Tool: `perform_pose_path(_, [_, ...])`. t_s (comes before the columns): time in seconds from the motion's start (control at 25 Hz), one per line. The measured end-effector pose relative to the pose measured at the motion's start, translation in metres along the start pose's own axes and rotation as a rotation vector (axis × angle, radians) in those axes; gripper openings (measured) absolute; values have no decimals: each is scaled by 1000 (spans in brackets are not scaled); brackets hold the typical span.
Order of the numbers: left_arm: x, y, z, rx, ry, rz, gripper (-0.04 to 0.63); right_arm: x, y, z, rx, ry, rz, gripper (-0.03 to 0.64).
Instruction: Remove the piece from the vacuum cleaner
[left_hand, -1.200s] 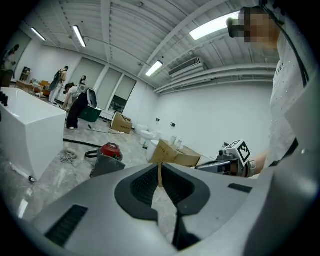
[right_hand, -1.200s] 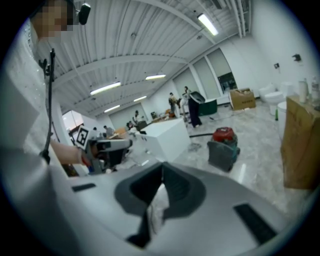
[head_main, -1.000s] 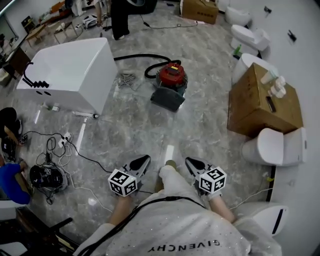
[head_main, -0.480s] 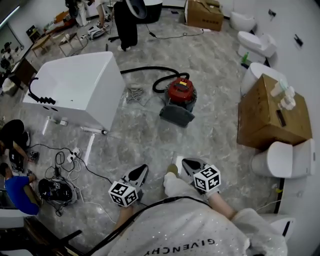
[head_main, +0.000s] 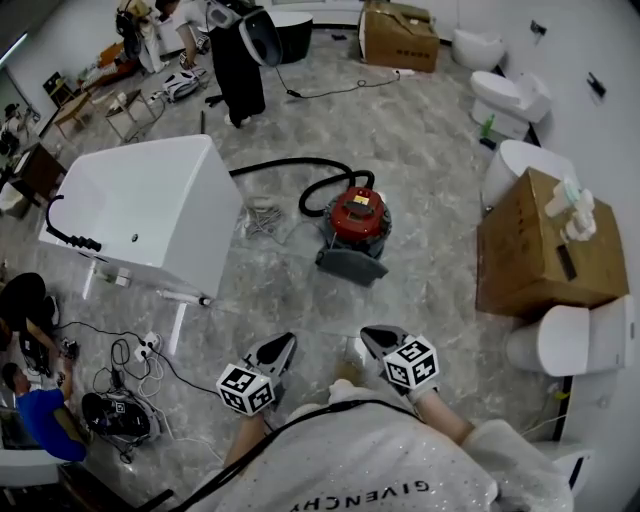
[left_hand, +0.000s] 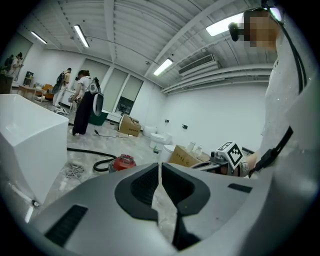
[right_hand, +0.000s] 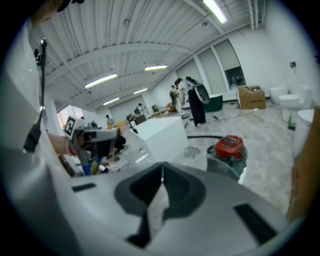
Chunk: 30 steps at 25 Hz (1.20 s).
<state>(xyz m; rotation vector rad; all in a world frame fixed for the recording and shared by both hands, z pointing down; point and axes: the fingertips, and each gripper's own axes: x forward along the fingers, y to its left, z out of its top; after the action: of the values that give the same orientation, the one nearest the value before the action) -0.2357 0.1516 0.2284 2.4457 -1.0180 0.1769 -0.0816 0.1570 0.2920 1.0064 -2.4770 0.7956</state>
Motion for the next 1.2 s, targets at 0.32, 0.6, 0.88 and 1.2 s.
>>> perform_pose_path(0.32, [62,-7,3,-20,71,-112,41,-4,-39,3,49,17,-61,15])
perform_pose_path(0.6, [103,9,-12,-22,166,-168,41,4,-68,-8,138,27,-124,15])
perform_pose_path(0.88, [172,36,0,-66,209,-248,41,18,-112,10,143,80,-175,15])
perform_pose_path(1.2, [233,66,-12,93,395,-391,41,67,-152,31,189,141,-201,15])
